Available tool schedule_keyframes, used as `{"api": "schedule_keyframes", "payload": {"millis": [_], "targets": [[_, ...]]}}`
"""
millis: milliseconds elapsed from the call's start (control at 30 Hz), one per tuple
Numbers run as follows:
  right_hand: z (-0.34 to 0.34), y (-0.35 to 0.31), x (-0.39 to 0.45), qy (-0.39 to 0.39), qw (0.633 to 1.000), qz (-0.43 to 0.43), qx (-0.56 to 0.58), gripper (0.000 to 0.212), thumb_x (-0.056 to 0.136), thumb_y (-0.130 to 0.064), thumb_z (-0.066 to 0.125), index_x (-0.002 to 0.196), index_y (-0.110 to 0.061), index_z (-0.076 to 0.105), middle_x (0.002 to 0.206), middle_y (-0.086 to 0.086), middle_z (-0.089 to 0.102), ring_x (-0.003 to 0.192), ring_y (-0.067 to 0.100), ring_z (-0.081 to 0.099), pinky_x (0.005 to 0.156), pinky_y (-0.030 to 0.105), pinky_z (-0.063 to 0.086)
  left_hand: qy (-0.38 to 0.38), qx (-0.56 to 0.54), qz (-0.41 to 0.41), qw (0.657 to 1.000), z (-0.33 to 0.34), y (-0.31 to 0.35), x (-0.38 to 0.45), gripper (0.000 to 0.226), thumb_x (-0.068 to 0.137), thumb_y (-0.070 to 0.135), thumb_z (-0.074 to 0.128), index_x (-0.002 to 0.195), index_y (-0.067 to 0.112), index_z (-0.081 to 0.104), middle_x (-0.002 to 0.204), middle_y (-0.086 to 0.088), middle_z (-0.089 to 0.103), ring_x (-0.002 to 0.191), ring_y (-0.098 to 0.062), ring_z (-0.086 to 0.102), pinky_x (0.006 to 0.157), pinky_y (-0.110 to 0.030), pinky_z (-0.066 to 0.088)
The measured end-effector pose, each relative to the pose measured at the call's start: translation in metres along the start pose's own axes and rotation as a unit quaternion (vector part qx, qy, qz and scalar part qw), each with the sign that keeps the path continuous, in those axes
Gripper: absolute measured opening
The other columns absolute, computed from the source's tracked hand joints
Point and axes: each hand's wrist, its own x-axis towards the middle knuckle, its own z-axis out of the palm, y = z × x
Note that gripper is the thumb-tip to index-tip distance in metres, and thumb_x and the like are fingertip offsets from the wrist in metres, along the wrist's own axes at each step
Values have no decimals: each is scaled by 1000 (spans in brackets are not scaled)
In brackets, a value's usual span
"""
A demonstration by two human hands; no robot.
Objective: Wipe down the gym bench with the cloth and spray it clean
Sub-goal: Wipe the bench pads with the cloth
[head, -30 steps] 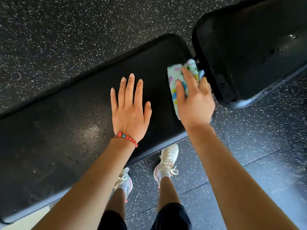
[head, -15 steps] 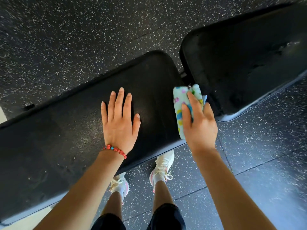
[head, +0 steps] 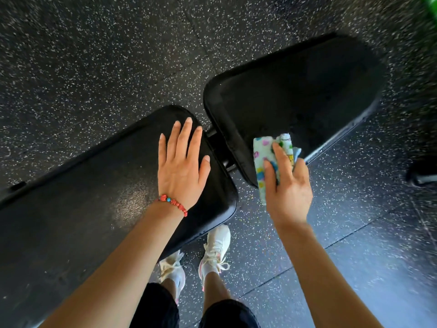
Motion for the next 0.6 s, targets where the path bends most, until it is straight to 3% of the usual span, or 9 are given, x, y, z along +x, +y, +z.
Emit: {"api": "schedule_keyframes", "payload": {"millis": [300, 467, 600], "targets": [[35, -36, 60, 0, 998, -50, -31, 32, 86, -25, 63, 114, -10, 65, 76, 20, 58, 64, 34, 56, 51, 36, 49, -23, 26, -28, 999, 20, -7, 18, 57, 90, 32, 33, 136, 0, 41, 148, -16, 34, 138, -33, 24, 112, -53, 14], [61, -70, 112, -2, 998, -60, -21, 35, 91, -30, 55, 120, -12, 60, 84, 19, 59, 72, 33, 56, 54, 36, 46, -7, 25, -26, 999, 23, -9, 19, 56, 89, 32, 37, 134, -1, 43, 147, -16, 35, 138, -31, 26, 112, -52, 15], [52, -53, 87, 32, 997, -72, -29, 33, 88, -29, 58, 115, -13, 64, 73, 17, 56, 62, 31, 55, 50, 34, 48, -13, 21, -24, 999, 22, -10, 18, 56, 89, 32, 38, 134, -1, 42, 147, -15, 35, 138, -31, 25, 112, -52, 14]]}}
